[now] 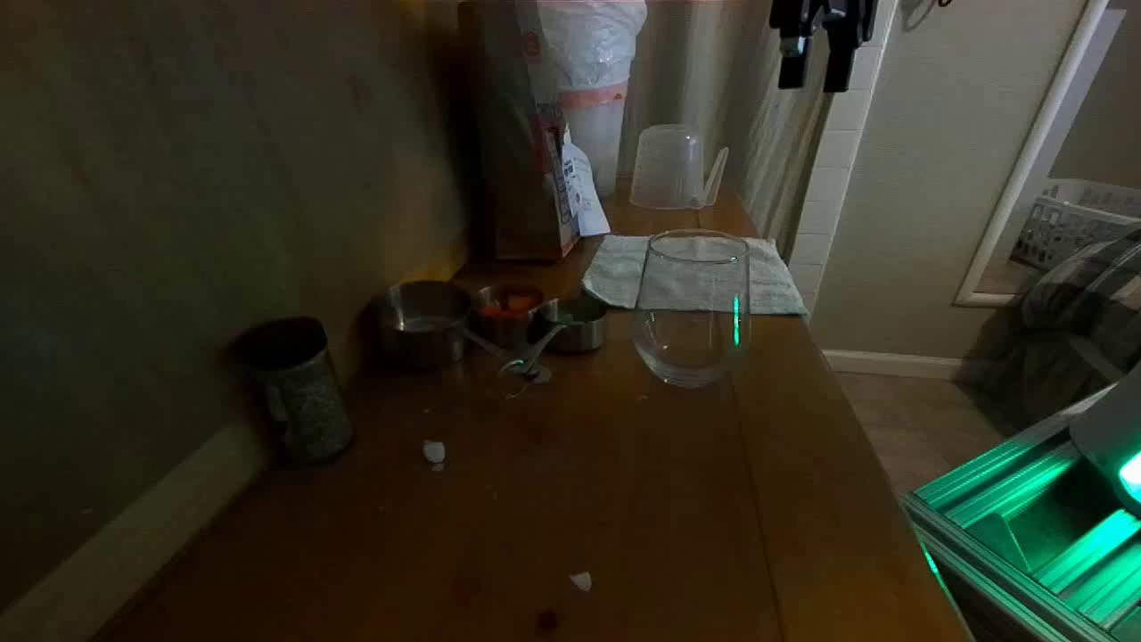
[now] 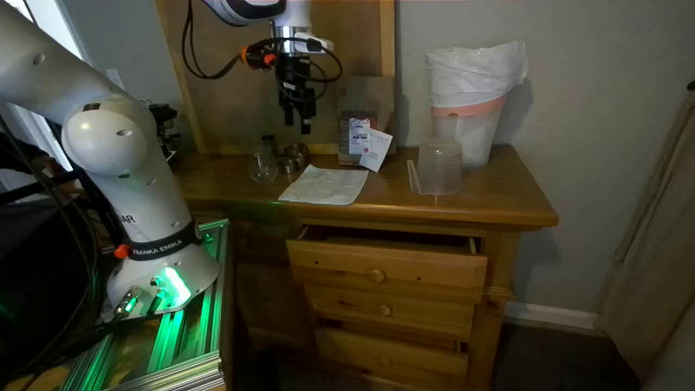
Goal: Fold the towel on the table
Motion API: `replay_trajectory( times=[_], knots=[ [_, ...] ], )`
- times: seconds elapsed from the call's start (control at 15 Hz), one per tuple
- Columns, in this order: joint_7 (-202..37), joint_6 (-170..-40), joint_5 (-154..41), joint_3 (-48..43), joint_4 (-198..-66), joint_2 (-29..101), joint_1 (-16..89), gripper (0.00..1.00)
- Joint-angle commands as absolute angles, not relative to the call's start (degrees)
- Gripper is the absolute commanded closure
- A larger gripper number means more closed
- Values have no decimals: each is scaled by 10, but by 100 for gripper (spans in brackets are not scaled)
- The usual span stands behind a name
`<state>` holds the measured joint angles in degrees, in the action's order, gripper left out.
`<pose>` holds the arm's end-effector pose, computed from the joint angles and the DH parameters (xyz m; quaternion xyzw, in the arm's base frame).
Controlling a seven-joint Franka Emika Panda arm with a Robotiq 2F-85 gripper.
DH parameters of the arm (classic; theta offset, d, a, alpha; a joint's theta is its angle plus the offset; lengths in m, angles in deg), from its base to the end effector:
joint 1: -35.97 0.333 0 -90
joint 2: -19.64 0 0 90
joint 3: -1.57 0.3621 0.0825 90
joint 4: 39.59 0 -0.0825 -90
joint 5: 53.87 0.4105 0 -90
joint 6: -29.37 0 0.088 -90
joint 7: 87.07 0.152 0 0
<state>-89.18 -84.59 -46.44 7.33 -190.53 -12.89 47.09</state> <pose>0.3334 0.1132 0.4007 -0.9906 -0.1276 0.0426 0.0262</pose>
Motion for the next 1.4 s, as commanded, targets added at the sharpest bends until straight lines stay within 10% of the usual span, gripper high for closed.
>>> replay_trajectory(
  times=[0.0,1.33],
  knots=[
    [-893,-845,-463,76,-1905,-129,468,0],
    [-882,-857,-434,126,-1878,-105,523,0]
  ],
)
